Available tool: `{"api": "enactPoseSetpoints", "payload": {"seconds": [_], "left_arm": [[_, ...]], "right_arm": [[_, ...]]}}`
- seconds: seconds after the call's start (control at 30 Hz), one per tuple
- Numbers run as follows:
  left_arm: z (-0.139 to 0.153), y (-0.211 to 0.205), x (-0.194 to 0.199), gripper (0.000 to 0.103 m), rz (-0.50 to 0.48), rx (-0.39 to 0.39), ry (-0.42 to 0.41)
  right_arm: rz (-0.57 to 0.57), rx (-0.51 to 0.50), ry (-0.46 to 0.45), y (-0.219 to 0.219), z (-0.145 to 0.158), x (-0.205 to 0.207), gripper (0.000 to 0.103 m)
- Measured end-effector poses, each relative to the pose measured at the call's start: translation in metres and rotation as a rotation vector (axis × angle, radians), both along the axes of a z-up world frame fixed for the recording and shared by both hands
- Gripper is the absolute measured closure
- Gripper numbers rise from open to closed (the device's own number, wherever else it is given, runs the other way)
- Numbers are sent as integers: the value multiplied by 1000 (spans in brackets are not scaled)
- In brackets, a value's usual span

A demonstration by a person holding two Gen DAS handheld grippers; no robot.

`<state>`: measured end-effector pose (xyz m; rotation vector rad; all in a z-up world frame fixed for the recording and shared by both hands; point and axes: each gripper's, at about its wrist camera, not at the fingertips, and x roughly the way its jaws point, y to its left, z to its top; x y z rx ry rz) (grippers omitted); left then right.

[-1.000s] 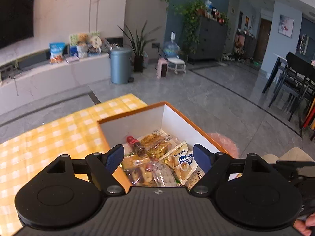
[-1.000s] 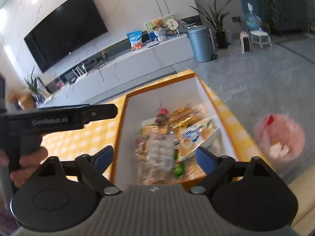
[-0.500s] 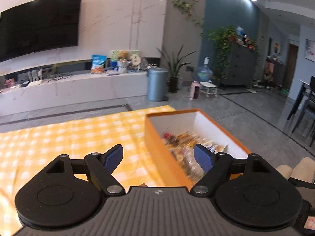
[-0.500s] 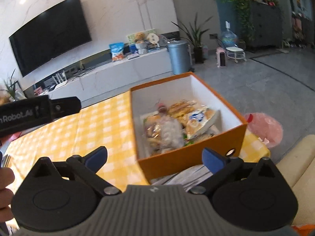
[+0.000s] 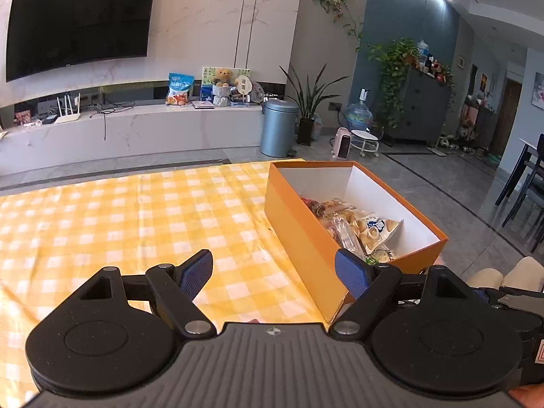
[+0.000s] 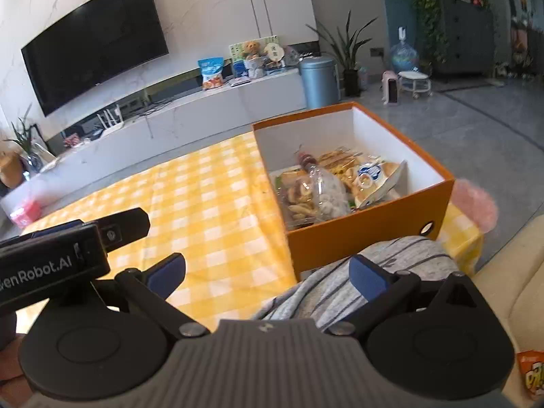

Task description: Organize snacks

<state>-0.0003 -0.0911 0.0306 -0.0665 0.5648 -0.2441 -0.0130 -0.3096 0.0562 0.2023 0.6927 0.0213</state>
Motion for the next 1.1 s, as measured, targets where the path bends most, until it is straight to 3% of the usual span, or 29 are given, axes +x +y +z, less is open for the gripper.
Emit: {"api": "enactPoseSetpoints", "payload": {"seconds": [0.27,1.1], "left_arm": [[-5,7,-3,7,-14,-42,6],[-1,15,-12,7,-11,-44,5]], "right_arm": [[-9,-85,-13,8,3,-2,3],[-6,-113,-33,22,10,-8,3]]}}
